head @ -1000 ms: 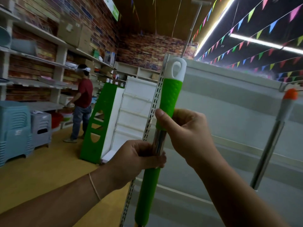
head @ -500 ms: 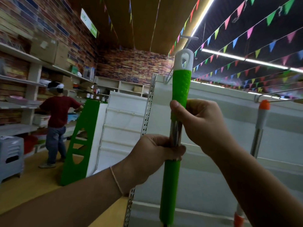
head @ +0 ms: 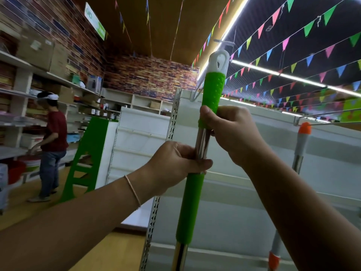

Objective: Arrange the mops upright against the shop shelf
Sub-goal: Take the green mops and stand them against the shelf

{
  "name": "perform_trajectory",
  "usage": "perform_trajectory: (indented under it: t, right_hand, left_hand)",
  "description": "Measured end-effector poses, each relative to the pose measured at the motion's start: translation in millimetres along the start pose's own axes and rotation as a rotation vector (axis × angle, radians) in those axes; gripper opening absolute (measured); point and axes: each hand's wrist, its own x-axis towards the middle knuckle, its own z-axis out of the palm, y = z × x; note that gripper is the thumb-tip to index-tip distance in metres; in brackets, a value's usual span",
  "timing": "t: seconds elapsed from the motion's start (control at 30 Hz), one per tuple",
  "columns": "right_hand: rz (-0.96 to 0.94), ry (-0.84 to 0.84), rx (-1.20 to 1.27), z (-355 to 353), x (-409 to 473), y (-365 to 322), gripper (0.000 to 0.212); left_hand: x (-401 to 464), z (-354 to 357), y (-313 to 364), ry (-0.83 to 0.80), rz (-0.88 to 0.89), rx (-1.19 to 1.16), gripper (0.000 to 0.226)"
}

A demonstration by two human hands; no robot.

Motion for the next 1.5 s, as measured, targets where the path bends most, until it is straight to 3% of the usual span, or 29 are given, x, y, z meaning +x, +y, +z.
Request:
perform_trajectory:
  t: [0.43,0.8,1.13,1.5]
  right_hand:
    - [0.051,0.01,-0.001,8,17,34,0.029]
    - [0.133,-0.023,0.068,27,40,81,0.03]
    - [0.146,-0.038,0.009,38,55,104,0.036]
    - [0.166,-0.088,0.031,49,76,126,0.028]
  left_hand:
    - [24,5,-26,0.017,-0.061,0.008,0.018]
    - [39,18,-66,0.149,-0.091,-0.017,0.012]
    - [57,26,-93,0.265,-0.064,0.02,0.028]
    - [86,18,-117,0.347,-0.048,0.068,0.018]
